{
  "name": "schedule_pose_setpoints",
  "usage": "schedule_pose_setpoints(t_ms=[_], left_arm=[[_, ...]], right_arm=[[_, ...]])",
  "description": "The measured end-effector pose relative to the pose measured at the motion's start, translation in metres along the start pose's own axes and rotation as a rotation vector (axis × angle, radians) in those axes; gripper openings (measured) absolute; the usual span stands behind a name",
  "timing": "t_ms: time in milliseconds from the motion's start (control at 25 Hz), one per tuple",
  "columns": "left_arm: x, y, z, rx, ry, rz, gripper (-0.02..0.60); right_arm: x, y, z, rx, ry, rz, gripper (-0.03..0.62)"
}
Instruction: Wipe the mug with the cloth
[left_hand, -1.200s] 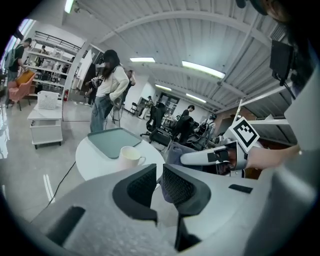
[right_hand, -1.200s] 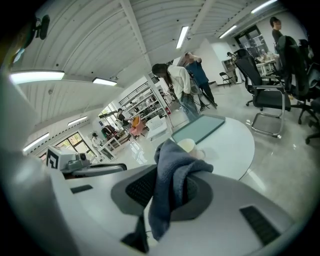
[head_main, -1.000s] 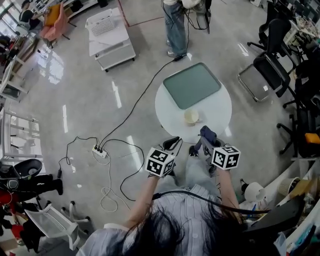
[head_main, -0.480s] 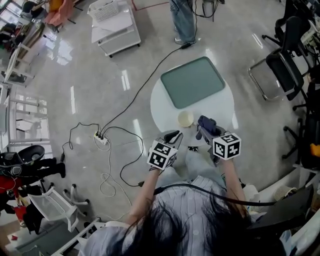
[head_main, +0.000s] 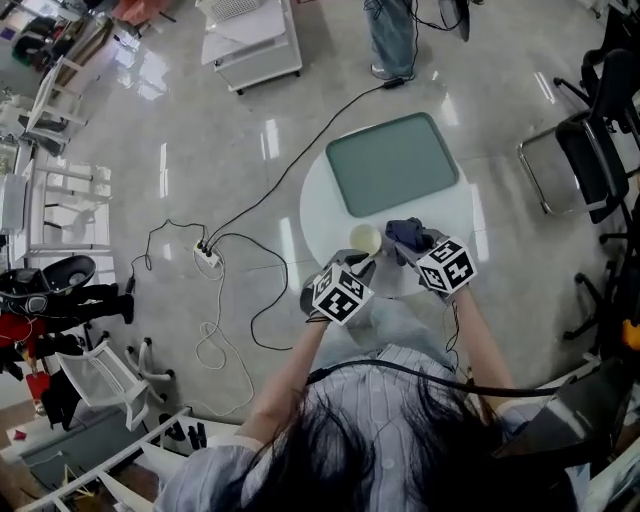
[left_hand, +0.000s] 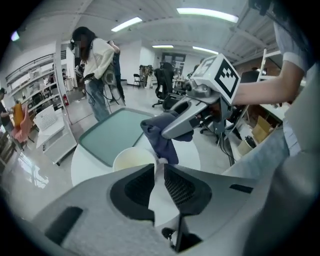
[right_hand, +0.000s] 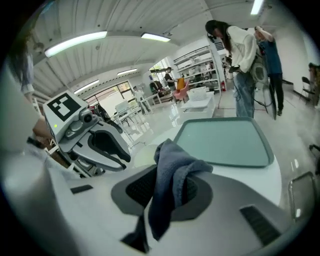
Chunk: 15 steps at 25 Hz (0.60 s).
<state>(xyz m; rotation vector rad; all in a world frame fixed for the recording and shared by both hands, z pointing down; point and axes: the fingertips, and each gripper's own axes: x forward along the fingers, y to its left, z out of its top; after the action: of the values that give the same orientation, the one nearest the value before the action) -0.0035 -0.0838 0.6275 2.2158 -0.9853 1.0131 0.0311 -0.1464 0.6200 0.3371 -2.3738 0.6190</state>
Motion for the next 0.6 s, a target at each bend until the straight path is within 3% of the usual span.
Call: schedule_pose_setpoints(t_ms=[160,600], left_arm=[[0.011,0.004,-0.008,0.069,0.079,0.045,0.046],[0.030,0.016,-0.015,0.021,0.118,0.062,0.045]], right_arm=[[0.018,-0.005,0.000,-0.087,0.046,0.070,0.080],[0.045,0.005,-0.022,-0.041,0.061,0.150,0.080]])
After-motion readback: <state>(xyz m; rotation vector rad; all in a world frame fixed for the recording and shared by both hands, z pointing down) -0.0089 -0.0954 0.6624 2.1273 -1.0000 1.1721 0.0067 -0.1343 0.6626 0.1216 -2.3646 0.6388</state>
